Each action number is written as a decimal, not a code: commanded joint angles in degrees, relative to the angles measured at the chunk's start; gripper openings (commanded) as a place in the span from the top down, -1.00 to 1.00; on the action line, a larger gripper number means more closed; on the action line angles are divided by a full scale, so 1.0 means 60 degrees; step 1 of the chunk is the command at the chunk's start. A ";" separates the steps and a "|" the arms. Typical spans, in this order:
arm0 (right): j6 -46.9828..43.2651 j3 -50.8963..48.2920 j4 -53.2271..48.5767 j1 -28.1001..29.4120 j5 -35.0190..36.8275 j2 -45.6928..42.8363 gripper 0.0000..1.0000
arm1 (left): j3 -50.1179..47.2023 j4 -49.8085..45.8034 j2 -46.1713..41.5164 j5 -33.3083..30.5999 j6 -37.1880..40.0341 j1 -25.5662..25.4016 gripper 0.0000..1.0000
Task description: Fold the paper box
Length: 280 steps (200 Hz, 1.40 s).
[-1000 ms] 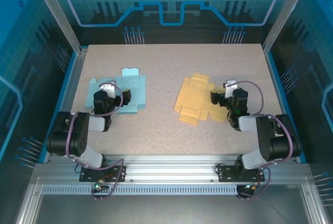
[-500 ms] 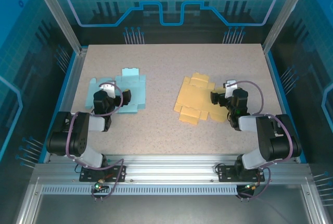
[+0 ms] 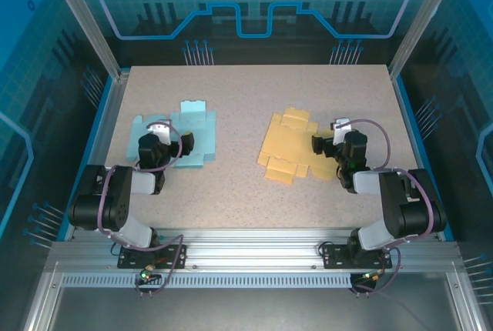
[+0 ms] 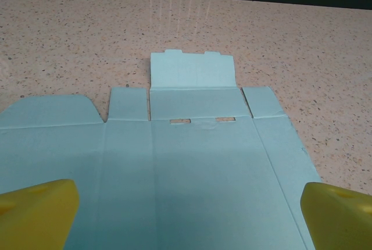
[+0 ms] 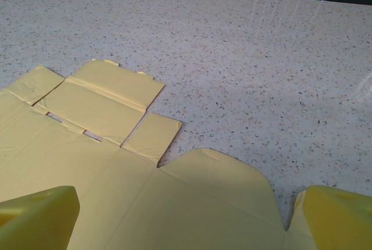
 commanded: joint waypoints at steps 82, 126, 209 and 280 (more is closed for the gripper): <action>-0.0011 0.0330 -0.0296 -0.0086 0.0029 -0.0037 -1.00 | 0.0687 -0.3745 -0.3610 -0.0644 -0.1674 -0.0128 -0.98; 0.0332 0.1417 -0.3531 -0.0098 0.0690 -0.1252 -1.00 | 0.1420 -0.5156 -0.4319 -0.1089 -0.3550 -0.1396 -0.98; 0.2496 0.2733 -0.9232 -0.0176 0.1882 -0.5303 -1.00 | 0.3674 -0.6157 -0.0862 -0.1801 -0.6577 -0.5682 -0.98; 0.3641 0.3113 -1.1728 -0.0170 0.2186 -0.6783 -1.00 | 0.5189 -0.6771 0.1818 -0.0900 -0.8104 -0.6805 -0.88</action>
